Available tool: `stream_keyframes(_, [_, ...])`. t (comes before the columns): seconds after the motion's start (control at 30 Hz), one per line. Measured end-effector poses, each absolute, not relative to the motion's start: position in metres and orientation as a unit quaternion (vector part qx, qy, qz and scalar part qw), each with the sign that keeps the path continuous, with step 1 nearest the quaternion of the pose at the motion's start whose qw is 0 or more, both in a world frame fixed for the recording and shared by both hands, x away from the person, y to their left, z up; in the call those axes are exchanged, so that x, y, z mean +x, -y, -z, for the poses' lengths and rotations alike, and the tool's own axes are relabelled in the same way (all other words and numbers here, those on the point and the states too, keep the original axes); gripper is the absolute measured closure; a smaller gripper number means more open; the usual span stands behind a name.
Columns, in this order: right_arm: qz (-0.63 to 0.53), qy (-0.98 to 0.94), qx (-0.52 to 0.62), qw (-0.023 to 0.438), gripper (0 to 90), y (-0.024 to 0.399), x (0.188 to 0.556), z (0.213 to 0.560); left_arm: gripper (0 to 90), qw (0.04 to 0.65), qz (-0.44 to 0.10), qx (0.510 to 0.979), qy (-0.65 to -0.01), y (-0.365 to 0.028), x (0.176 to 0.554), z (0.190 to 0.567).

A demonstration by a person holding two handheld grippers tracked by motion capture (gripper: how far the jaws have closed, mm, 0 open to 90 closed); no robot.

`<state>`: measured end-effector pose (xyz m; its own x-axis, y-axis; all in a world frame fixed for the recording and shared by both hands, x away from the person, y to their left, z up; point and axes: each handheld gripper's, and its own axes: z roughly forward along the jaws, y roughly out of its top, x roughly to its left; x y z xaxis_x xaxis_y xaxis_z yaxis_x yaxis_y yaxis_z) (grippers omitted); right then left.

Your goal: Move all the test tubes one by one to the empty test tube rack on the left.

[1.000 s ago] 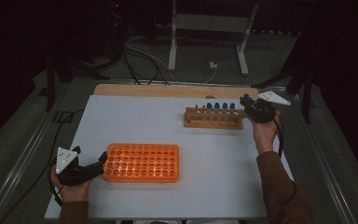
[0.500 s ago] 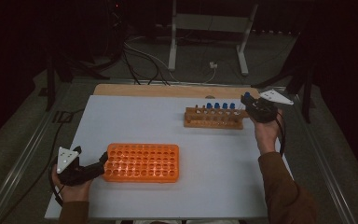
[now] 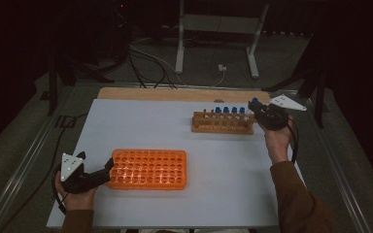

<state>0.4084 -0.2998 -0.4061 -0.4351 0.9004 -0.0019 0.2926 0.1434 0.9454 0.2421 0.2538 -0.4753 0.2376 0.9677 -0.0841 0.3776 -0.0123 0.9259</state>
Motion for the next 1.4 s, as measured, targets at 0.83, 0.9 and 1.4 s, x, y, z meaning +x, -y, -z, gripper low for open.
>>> stream_keyframes(0.83, [-0.499,-0.722,0.398,0.267,76.9,0.278,0.397,0.406,1.2,0.497,-0.286,0.679,-0.459,-0.196,0.272,0.437])
stream_keyframes(0.9, [-0.501,-0.723,0.397,0.262,76.9,0.276,0.397,0.406,1.2,0.501,-0.281,0.681,-0.454,-0.189,0.276,0.434])
stream_keyframes(1.4, [-0.513,-0.731,0.39,0.225,77.0,0.258,0.393,0.407,3.3,0.522,-0.263,0.694,-0.421,-0.134,0.304,0.42])
